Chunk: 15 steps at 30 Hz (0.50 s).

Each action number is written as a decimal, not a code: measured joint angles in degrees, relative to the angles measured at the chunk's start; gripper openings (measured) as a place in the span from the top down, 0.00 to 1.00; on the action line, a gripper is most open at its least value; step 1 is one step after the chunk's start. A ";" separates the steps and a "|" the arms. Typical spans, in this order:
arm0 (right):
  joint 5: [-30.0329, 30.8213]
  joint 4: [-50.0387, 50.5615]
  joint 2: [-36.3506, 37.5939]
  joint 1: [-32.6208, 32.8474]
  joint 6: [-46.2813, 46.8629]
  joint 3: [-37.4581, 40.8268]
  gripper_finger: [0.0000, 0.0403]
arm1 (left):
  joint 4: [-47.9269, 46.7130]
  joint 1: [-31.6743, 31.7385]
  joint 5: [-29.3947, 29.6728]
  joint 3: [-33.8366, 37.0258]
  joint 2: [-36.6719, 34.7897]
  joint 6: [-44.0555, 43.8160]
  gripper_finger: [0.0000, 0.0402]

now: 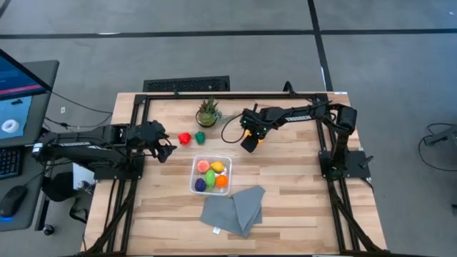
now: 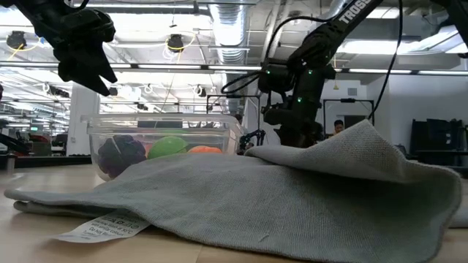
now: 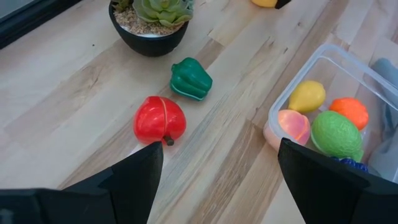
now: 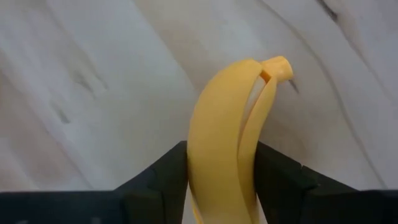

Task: Pick and placing Produce into tupperware
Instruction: Put the yellow banana into the transparent container

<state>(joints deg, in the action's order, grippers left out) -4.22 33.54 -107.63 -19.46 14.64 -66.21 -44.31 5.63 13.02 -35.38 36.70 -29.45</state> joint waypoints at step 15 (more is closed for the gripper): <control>-0.07 5.91 0.15 -0.04 -1.03 -4.86 0.51 | -1.60 0.01 -0.37 0.00 0.00 0.35 0.24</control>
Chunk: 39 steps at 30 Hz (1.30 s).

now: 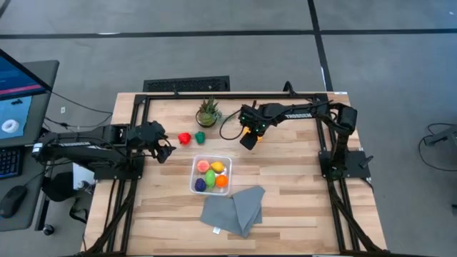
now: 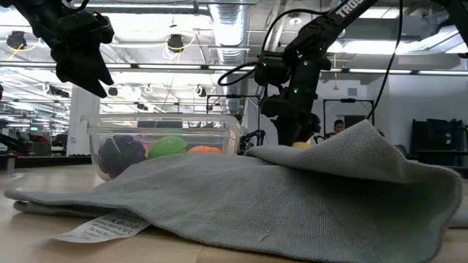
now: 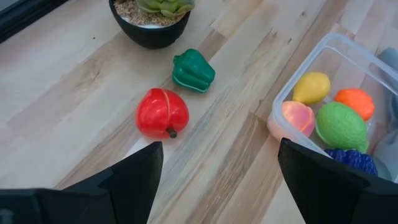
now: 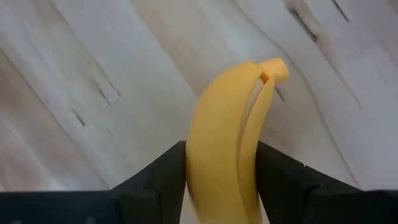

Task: Pick and placing Produce into tupperware
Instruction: Put the yellow banana into the transparent container

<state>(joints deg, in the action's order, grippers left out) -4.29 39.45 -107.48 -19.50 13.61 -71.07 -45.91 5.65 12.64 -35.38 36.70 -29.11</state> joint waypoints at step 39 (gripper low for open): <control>-0.18 17.58 4.49 1.89 -5.09 -13.99 0.53 | 0.13 0.00 1.27 0.00 -0.02 3.04 0.24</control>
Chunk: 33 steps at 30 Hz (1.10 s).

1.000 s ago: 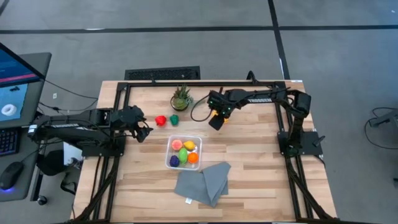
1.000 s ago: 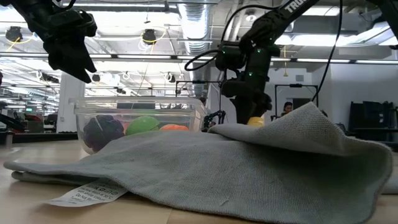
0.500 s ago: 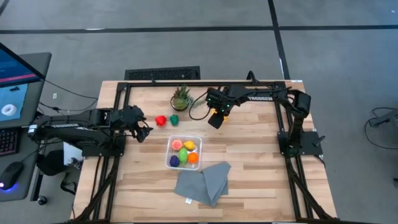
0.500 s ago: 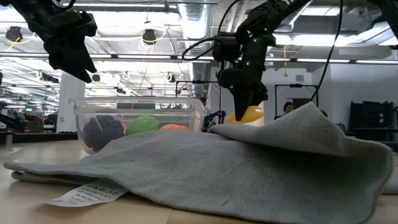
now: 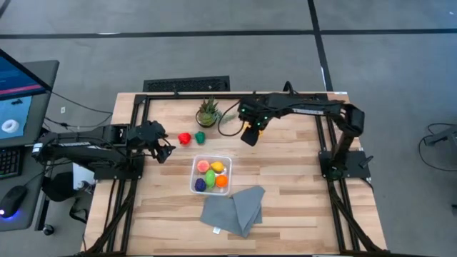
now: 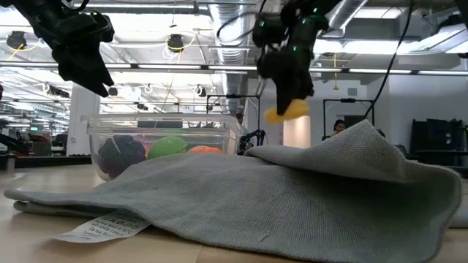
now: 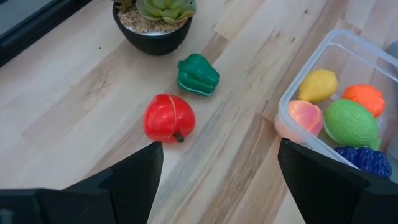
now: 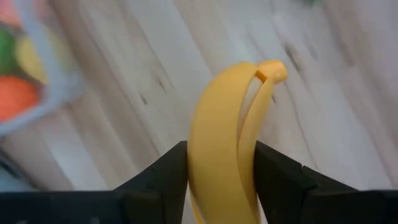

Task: Pick and placing Produce into tupperware
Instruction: Put the yellow banana into the transparent container

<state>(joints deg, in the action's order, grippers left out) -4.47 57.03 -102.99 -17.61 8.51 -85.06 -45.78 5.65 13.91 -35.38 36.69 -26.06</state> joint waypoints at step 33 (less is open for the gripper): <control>16.39 -7.30 22.13 16.69 5.65 0.07 0.53 | 3.02 0.00 0.46 0.00 0.02 0.72 0.24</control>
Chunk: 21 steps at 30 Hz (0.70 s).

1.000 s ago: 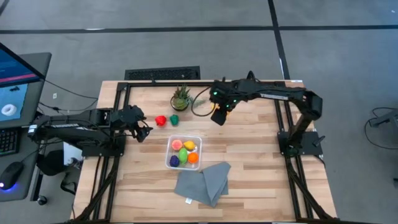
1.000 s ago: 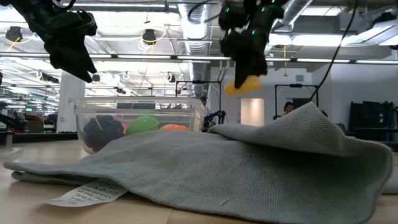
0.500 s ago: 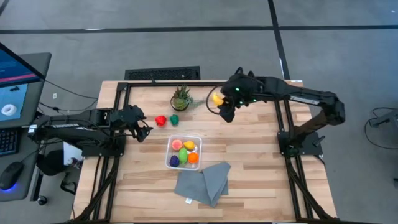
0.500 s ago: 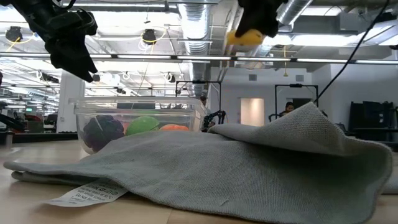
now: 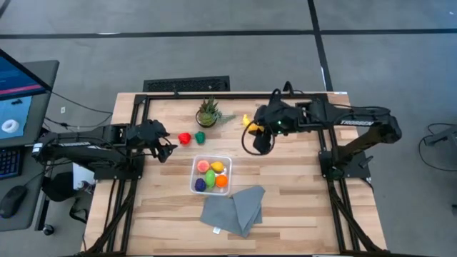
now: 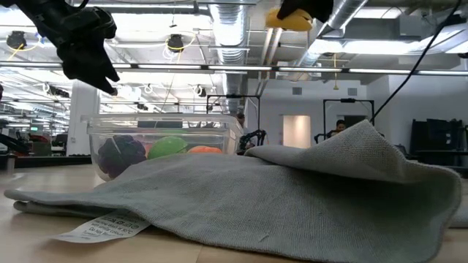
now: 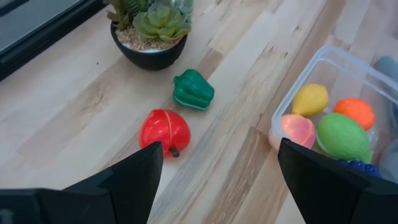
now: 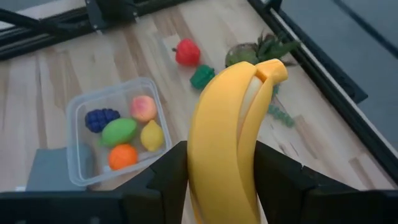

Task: Pick and placing Produce into tupperware
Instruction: Put the yellow banana into the transparent container

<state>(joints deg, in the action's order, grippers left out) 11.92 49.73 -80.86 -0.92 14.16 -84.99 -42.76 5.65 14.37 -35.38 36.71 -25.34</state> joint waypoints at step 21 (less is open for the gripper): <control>9.14 -22.49 -0.57 11.60 9.43 12.53 0.54 | 0.26 0.00 -0.26 0.00 -0.15 0.57 0.24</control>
<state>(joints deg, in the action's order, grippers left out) 21.06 27.24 -81.43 10.69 23.59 -72.46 -42.50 5.65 14.11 -35.38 36.56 -24.78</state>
